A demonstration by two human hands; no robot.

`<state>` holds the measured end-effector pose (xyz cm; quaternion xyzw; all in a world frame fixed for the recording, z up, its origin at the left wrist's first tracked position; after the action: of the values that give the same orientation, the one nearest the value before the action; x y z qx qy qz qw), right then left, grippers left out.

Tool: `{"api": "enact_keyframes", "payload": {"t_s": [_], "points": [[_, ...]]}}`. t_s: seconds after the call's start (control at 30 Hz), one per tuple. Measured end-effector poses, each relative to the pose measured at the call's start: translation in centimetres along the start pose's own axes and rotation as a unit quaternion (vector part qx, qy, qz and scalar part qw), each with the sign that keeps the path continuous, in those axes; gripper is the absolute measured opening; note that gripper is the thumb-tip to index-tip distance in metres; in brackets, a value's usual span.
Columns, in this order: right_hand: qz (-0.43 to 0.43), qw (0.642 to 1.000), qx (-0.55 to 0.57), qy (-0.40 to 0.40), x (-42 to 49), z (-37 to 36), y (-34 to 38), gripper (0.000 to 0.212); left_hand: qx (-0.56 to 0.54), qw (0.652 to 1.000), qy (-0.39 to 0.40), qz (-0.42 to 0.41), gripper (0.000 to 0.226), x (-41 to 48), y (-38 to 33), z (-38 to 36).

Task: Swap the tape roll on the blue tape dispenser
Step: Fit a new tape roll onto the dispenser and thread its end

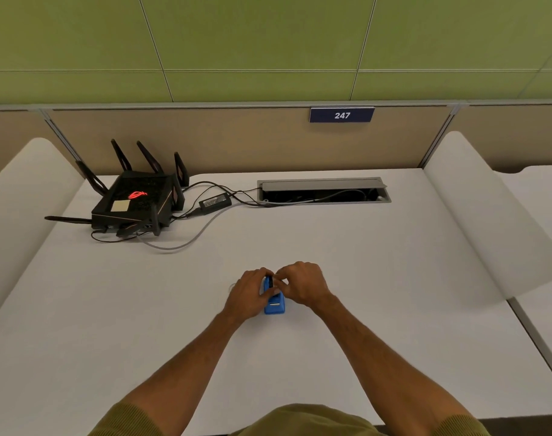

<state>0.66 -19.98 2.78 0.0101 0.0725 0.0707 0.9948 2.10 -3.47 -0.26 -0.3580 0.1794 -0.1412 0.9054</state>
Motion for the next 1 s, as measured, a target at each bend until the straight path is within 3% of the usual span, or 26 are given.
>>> {"api": "enact_keyframes", "payload": {"t_s": [0.33, 0.57, 0.83, 1.0], "points": [[-0.001, 1.0, -0.002, 0.0, 0.23, -0.05, 0.03, 0.036, -0.009, 1.0, 0.004, 0.007, 0.049, -0.3, 0.02, -0.02], [-0.001, 1.0, -0.014, 0.004, 0.03, -0.16, 0.08, 0.034, 0.011, 1.0, 0.005, -0.015, 0.038, -0.1, 0.16, 0.21], [-0.022, 1.0, -0.012, 0.001, 0.2, -0.16, 0.36, 0.036, 0.0, 1.0, 0.006, 0.0, 0.048, -0.31, 0.11, -0.01], [-0.009, 1.0, -0.01, 0.006, -0.04, -0.18, 0.03, 0.034, 0.004, 1.0, 0.001, -0.019, 0.041, -0.51, 0.4, 0.02]]}}
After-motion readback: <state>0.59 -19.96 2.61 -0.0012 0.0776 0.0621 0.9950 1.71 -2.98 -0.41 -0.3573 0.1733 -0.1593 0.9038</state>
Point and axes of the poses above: each hand's wrist, its own x-axis towards the middle knuckle, its own z-axis out of the back of the hand, y = z × x, the point moved 1 cm from there along x, towards the middle knuckle, and after that the axes turned 8 degrees about -x, right-handed, at the moved point
